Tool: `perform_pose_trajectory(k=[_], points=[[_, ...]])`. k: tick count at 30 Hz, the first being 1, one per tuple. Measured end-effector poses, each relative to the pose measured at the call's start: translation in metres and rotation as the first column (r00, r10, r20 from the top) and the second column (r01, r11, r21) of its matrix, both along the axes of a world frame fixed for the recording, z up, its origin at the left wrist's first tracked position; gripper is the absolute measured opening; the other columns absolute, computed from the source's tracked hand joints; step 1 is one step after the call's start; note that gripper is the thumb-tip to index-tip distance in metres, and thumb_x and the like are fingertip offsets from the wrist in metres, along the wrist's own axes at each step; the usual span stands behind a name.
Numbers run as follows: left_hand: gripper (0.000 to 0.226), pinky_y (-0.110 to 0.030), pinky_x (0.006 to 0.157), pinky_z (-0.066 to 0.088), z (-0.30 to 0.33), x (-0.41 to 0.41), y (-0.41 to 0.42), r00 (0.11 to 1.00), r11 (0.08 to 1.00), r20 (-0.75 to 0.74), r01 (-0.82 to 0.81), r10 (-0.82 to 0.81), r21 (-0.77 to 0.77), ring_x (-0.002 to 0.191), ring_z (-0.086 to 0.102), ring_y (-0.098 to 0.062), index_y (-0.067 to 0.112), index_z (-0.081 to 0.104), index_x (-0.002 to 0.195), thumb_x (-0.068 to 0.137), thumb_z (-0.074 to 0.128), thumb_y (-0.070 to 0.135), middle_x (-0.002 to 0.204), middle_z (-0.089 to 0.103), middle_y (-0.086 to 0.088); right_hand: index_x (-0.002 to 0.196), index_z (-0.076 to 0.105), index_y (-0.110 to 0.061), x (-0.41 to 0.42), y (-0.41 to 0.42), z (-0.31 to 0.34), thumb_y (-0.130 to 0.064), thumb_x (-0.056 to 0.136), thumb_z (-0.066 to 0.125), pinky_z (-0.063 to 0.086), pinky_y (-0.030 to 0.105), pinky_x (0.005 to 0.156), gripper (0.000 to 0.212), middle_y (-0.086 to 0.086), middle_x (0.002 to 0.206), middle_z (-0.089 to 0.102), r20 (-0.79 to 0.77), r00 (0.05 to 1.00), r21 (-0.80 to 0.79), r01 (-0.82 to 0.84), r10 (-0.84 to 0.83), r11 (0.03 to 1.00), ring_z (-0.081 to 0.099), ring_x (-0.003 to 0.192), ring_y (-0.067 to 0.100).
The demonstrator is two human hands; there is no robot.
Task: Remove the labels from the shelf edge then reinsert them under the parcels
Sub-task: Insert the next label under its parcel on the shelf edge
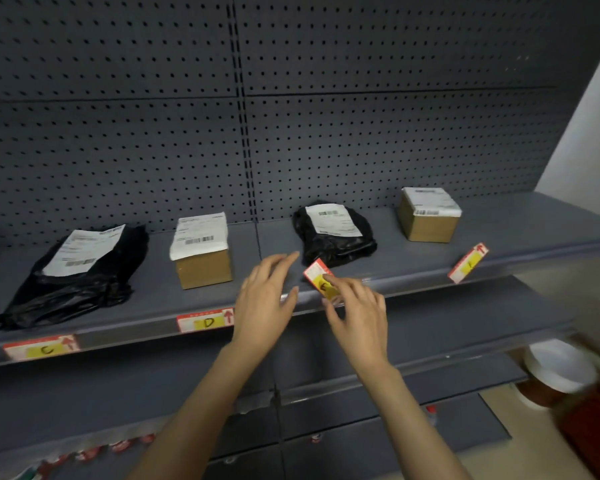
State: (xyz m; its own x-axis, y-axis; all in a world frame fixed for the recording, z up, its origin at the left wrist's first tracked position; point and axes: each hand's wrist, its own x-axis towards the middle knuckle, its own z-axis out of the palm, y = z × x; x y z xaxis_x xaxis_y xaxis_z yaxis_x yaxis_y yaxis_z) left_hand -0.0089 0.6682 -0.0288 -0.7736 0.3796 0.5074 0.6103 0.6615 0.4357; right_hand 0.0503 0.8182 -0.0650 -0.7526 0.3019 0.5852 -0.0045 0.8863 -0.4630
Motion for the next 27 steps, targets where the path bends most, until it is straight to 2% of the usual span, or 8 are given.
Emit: perform_pose_trajectory(k=[4,6,10,14,20,23,27], points=[[0.058,-0.036,0.098,0.04,0.007,-0.009,0.042,1.0,0.994,0.028,0.004,-0.001,-0.11,0.119,0.046,-0.021,0.03,0.035,0.138,0.087,0.059,0.019,0.133,0.049,0.002,0.119,0.055,-0.03,0.001,0.038,0.008,-0.024,0.083,0.063,0.034,0.029,0.085,0.038,-0.007,0.109,0.063,0.031,0.999,0.003,-0.044,0.044,0.999,0.057,0.101,0.017],[0.051,-0.037,0.095,0.043,0.007,-0.011,0.054,0.999,0.989,0.023,-0.021,0.024,-0.148,0.115,0.05,-0.021,0.03,0.041,0.135,0.088,0.057,0.019,0.127,0.053,0.001,0.122,0.055,-0.029,-0.001,0.052,0.011,-0.026,0.084,0.062,0.035,0.031,0.086,0.038,-0.006,0.111,0.062,0.04,0.996,0.022,-0.08,0.079,0.997,0.057,0.102,0.017],[0.024,-0.034,0.08,0.045,0.001,-0.007,0.062,0.988,0.985,0.027,-0.151,0.154,-0.079,0.099,0.057,-0.022,0.027,0.06,0.109,0.087,0.057,0.017,0.105,0.059,0.0,0.12,0.057,-0.027,-0.009,0.067,0.01,-0.029,0.085,0.062,0.037,0.033,0.084,0.035,-0.005,0.111,0.063,0.049,0.984,0.058,-0.175,0.173,0.983,0.058,0.099,0.018],[0.011,-0.032,0.066,0.04,-0.009,0.002,0.055,0.957,0.957,0.028,-0.29,0.289,0.002,0.088,0.058,-0.025,0.023,0.059,0.089,0.086,0.058,0.012,0.089,0.062,-0.002,0.116,0.058,-0.028,-0.017,0.069,0.006,-0.031,0.085,0.062,0.037,0.033,0.084,0.032,-0.006,0.109,0.064,0.084,0.959,0.116,-0.279,0.27,0.953,0.059,0.097,0.019],[0.009,-0.037,0.066,0.046,-0.02,0.01,0.041,0.926,0.928,0.07,-0.372,0.372,-0.018,0.086,0.059,-0.026,0.021,0.06,0.086,0.085,0.058,0.012,0.087,0.067,-0.003,0.115,0.059,-0.027,-0.028,0.057,0.004,-0.029,0.086,0.06,0.039,0.035,0.084,0.03,-0.004,0.108,0.063,0.121,0.929,0.128,-0.364,0.349,0.923,0.057,0.096,0.02],[0.007,-0.035,0.068,0.044,-0.023,0.012,0.041,0.927,0.926,0.013,-0.372,0.374,-0.069,0.083,0.058,-0.026,0.02,0.061,0.089,0.084,0.062,0.014,0.087,0.063,-0.003,0.112,0.062,-0.027,-0.03,0.054,0.002,-0.027,0.084,0.063,0.039,0.035,0.083,0.028,-0.004,0.106,0.061,0.13,0.924,0.146,-0.376,0.359,0.915,0.057,0.094,0.02],[0.015,-0.037,0.08,0.043,-0.033,0.021,0.041,0.9,0.894,-0.091,-0.434,0.426,-0.11,0.084,0.057,-0.022,0.022,0.064,0.096,0.082,0.066,0.023,0.089,0.059,0.0,0.107,0.065,-0.028,-0.03,0.057,-0.005,-0.025,0.082,0.066,0.036,0.031,0.08,0.025,-0.005,0.099,0.062,0.094,0.942,0.185,-0.334,0.321,0.924,0.058,0.089,0.018]])
